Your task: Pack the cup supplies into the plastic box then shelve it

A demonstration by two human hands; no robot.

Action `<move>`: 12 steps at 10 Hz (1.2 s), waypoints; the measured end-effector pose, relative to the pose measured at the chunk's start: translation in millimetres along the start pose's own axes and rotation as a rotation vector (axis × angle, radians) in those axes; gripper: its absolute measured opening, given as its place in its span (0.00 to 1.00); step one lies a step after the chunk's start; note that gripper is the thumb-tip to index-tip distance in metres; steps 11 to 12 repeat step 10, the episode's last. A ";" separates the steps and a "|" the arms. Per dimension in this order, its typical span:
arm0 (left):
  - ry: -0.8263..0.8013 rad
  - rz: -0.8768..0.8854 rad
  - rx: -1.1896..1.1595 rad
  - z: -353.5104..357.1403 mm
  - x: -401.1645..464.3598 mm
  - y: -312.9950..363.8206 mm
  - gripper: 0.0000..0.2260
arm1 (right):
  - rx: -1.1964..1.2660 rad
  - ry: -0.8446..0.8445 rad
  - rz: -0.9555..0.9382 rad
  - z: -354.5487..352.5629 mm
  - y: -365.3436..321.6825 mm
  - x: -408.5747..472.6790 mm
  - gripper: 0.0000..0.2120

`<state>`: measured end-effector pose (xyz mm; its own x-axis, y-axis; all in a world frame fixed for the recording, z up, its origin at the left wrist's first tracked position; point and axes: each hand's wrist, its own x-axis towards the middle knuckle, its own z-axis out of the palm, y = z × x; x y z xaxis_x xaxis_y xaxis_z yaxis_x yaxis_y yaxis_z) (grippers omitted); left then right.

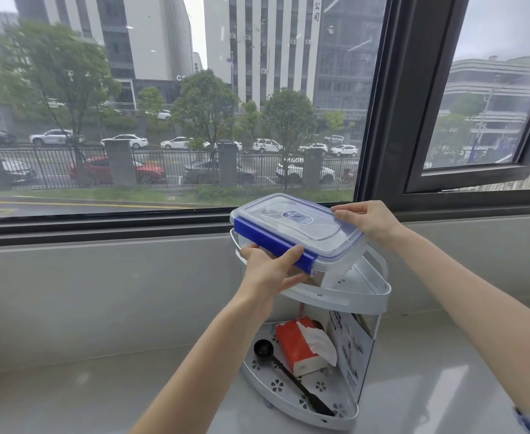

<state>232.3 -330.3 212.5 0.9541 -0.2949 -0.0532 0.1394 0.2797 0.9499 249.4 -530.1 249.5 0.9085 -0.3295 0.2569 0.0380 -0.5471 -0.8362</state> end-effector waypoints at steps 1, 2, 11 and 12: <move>-0.003 -0.014 0.021 -0.5 -0.5 -1.5 0.23 | -0.011 -0.017 0.002 1.2 2.2 -0.6 0.14; -0.029 -0.041 0.040 -0.3 0.0 -3.8 0.25 | -0.100 -0.040 0.006 -0.4 1.4 1.0 0.13; -0.075 -0.082 0.407 -23.1 -15.9 39.1 0.16 | -0.557 -0.115 -0.051 10.1 -39.8 -22.5 0.18; -0.075 -0.082 0.407 -23.1 -15.9 39.1 0.16 | -0.557 -0.115 -0.051 10.1 -39.8 -22.5 0.18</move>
